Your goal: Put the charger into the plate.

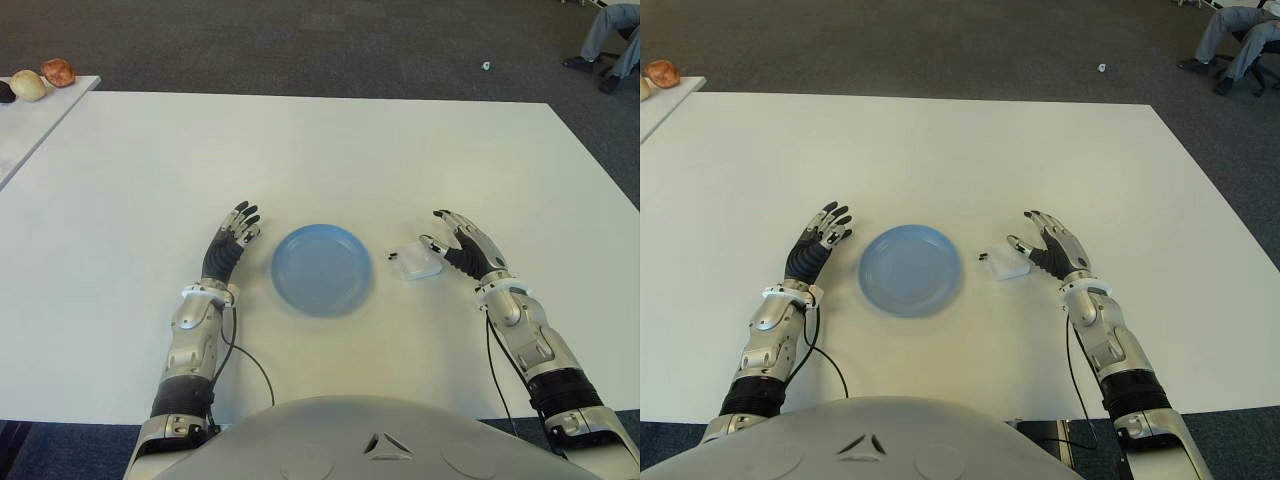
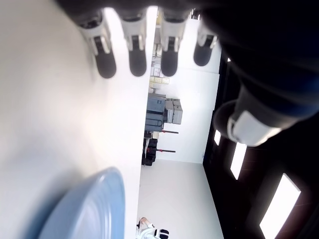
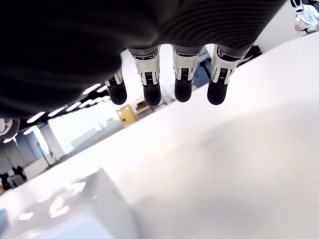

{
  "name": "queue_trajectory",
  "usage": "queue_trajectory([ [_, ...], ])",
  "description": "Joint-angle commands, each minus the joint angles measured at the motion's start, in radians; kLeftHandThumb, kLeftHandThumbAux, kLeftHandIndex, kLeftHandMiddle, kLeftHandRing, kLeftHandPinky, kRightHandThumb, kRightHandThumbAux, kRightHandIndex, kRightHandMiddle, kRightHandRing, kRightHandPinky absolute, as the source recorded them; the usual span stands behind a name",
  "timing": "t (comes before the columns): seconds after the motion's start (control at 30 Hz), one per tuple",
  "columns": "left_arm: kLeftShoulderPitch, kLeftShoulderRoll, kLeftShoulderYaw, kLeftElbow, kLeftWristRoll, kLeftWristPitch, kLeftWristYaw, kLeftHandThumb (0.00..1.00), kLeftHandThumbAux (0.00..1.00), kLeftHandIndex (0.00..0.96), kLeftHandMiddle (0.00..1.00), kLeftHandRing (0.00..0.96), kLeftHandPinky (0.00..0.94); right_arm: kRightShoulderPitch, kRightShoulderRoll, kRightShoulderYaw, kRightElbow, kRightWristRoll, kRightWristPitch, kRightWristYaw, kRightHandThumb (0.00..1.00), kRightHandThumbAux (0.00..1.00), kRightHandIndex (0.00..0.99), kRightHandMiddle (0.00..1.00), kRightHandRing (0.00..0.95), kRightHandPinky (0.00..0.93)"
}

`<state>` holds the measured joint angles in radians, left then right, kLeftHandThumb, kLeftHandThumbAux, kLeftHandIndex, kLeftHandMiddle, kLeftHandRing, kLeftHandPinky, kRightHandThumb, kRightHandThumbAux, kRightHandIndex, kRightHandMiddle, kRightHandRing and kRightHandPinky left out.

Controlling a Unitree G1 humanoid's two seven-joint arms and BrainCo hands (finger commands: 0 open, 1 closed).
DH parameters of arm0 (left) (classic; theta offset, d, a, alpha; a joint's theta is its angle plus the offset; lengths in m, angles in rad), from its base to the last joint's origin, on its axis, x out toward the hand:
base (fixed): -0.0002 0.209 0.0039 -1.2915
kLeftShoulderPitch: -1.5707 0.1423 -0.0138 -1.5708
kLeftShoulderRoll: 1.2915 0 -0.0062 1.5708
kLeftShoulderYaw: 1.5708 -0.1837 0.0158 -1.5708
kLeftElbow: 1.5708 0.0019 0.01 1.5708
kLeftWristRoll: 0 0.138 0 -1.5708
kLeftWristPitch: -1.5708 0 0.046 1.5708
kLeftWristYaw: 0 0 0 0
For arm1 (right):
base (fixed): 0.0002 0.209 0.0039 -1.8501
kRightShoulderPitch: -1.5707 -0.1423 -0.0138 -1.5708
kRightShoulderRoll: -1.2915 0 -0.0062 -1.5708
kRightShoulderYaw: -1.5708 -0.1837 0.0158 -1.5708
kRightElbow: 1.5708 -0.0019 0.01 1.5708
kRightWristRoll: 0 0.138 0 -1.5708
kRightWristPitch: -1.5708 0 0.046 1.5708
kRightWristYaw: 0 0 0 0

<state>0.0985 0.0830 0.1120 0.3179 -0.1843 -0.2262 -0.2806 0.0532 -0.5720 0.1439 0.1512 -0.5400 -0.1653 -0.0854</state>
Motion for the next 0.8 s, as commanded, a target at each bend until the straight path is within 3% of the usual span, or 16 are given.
queue_trajectory([
  [0.03,0.013,-0.002,0.000,0.031,0.010,0.033,0.017,0.000,0.577,0.060,0.125,0.119,0.139,0.034,0.012,0.002,-0.112,0.002,-0.026,0.023,0.221,0.146,0.000,0.000,0.000,0.000],
  [0.2,0.011,-0.005,-0.002,0.037,0.015,0.028,0.023,0.000,0.585,0.066,0.132,0.126,0.141,0.062,0.013,0.020,-0.176,-0.047,-0.052,0.011,0.236,0.137,0.000,0.000,0.000,0.000],
  [0.43,0.014,-0.008,-0.009,0.030,0.024,0.031,0.035,0.000,0.588,0.071,0.139,0.133,0.137,0.063,0.002,0.017,-0.169,-0.059,-0.101,0.018,0.262,0.122,0.000,0.000,0.000,0.000],
  [0.8,0.023,-0.002,-0.017,0.015,0.030,0.053,0.041,0.000,0.587,0.068,0.136,0.132,0.139,0.061,0.006,0.035,-0.207,-0.097,-0.087,0.067,0.276,0.101,0.000,0.000,0.000,0.000],
])
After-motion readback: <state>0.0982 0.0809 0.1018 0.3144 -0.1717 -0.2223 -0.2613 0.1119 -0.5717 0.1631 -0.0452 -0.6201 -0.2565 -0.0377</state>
